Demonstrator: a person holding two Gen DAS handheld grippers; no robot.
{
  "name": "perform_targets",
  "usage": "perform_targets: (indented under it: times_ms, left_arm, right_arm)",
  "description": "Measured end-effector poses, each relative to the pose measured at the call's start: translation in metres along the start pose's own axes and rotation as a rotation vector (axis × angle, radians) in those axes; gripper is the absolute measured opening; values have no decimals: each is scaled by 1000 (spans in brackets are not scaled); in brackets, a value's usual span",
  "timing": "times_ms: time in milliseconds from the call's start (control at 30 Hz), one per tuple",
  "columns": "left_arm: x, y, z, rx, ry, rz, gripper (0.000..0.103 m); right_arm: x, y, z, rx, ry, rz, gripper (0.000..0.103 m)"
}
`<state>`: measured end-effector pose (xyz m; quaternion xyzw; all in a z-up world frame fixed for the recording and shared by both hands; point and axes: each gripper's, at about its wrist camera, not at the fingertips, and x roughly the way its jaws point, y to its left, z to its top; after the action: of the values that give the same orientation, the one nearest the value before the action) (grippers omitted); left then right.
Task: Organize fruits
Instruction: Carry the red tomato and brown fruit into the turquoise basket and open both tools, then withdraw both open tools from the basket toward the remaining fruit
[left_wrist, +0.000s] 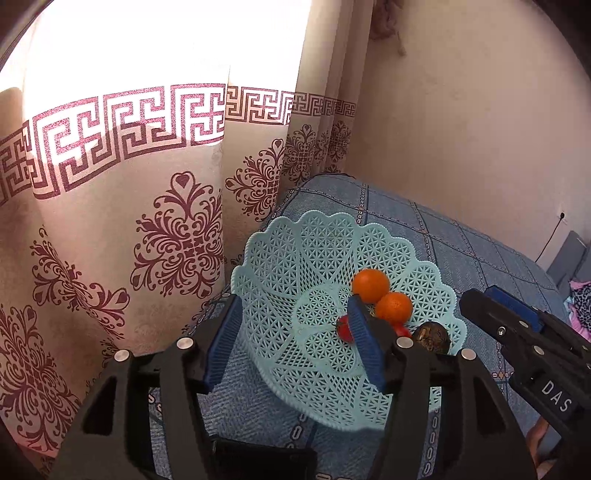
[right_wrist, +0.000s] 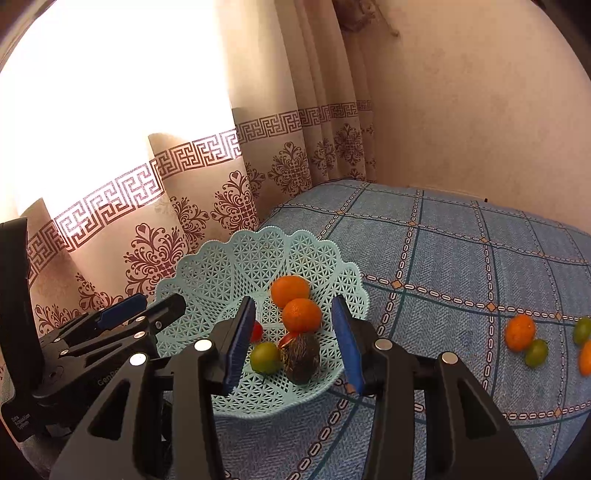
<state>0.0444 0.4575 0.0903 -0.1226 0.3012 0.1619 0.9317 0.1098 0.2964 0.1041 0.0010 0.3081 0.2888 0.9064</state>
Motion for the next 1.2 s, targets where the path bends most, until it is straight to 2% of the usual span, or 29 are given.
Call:
perform_targets:
  times_ms: [67, 200, 367, 533, 600, 633, 1200]
  left_arm:
    - [-1, 1, 1, -3, -4, 4, 70]
    - [-4, 1, 2, -10, -17, 17, 78]
    - [-9, 0, 3, -18, -30, 30, 94]
    - [-16, -1, 4, -27, -39, 30, 95]
    - [-18, -2, 4, -29, -42, 32, 96]
    - [-18, -3, 4, -28, -43, 32, 97]
    - [-27, -39, 5, 51, -55, 2, 98]
  right_arm:
    - [-1, -1, -1, 7, -3, -2, 51]
    - [-4, -4, -2, 14, -10, -5, 51]
    - [-8, -9, -3, 32, -21, -14, 52]
    - [-13, -16, -4, 51, -26, -24, 52]
    - [-17, -18, -4, 54, -34, -30, 61]
    - [-20, -19, -4, 53, -42, -35, 62]
    - [-41, -63, -15, 83, -40, -129, 62]
